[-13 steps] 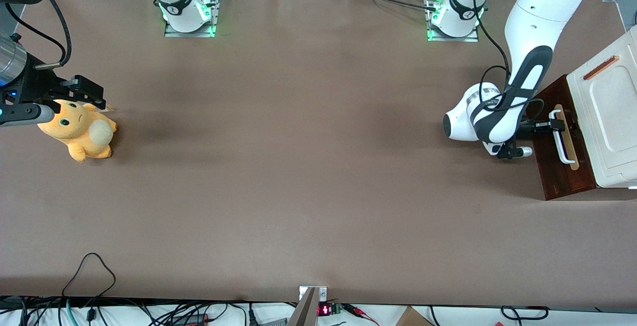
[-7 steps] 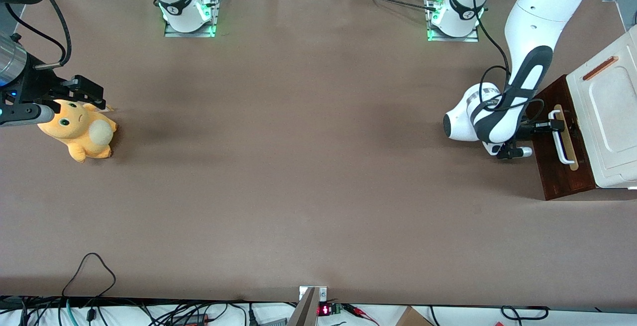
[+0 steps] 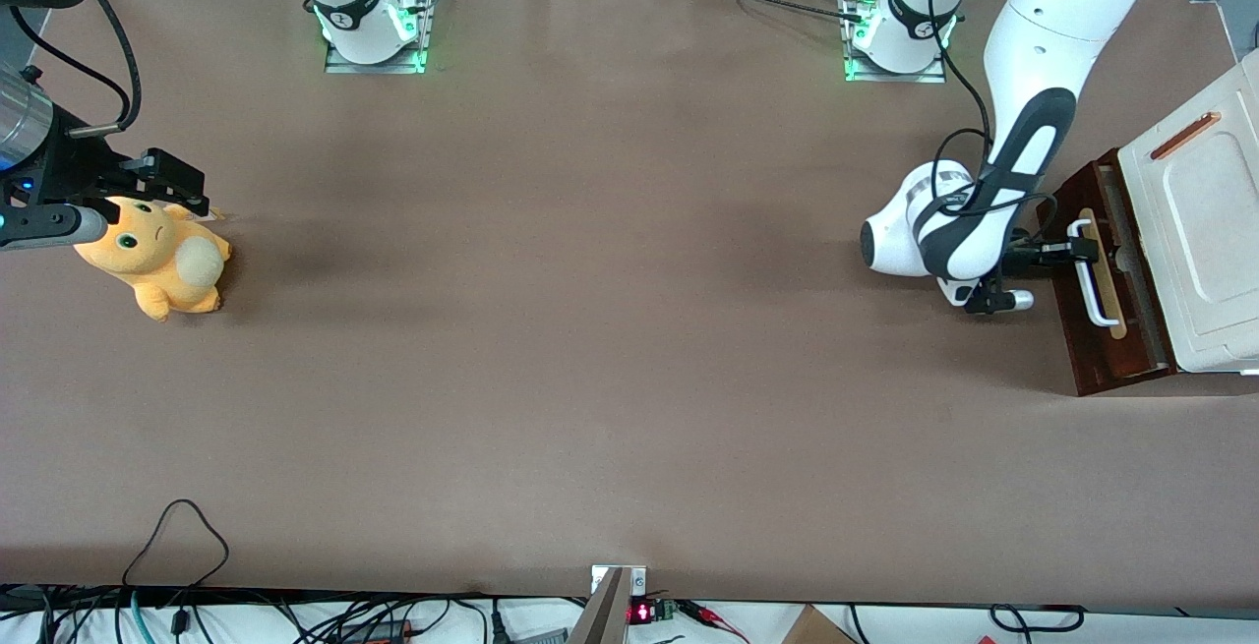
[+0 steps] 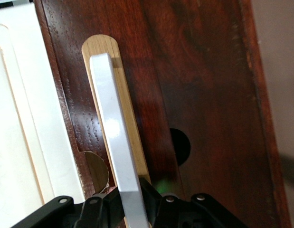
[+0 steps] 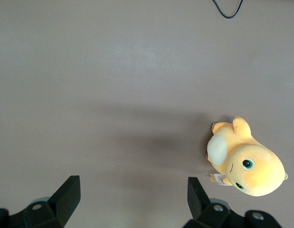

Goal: Open lower drawer with left arm only
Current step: 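Pull the handle away from the cabinet with the left gripper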

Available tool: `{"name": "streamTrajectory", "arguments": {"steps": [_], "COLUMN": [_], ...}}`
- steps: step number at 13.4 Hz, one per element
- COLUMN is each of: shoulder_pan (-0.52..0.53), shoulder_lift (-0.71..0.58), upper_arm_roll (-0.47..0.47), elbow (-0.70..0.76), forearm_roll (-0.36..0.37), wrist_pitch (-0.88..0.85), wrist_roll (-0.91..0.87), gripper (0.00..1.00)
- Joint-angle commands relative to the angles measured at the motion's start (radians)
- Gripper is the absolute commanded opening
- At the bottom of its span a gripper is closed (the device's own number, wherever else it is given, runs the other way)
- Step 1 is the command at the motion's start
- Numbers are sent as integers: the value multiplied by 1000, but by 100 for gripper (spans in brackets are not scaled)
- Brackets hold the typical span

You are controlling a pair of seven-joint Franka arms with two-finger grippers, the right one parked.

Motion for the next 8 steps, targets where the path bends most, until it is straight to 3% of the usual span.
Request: {"name": "streamTrajectory", "arguments": {"steps": [1, 8], "shoulder_pan": [-63, -101], "shoulder_lift": [4, 4], "upper_arm_roll": [-55, -140], "elbow": [62, 80], "forearm_roll": [23, 0], "wrist_pitch": [32, 46], "wrist_roll": [48, 59], "gripper": [0, 0]}}
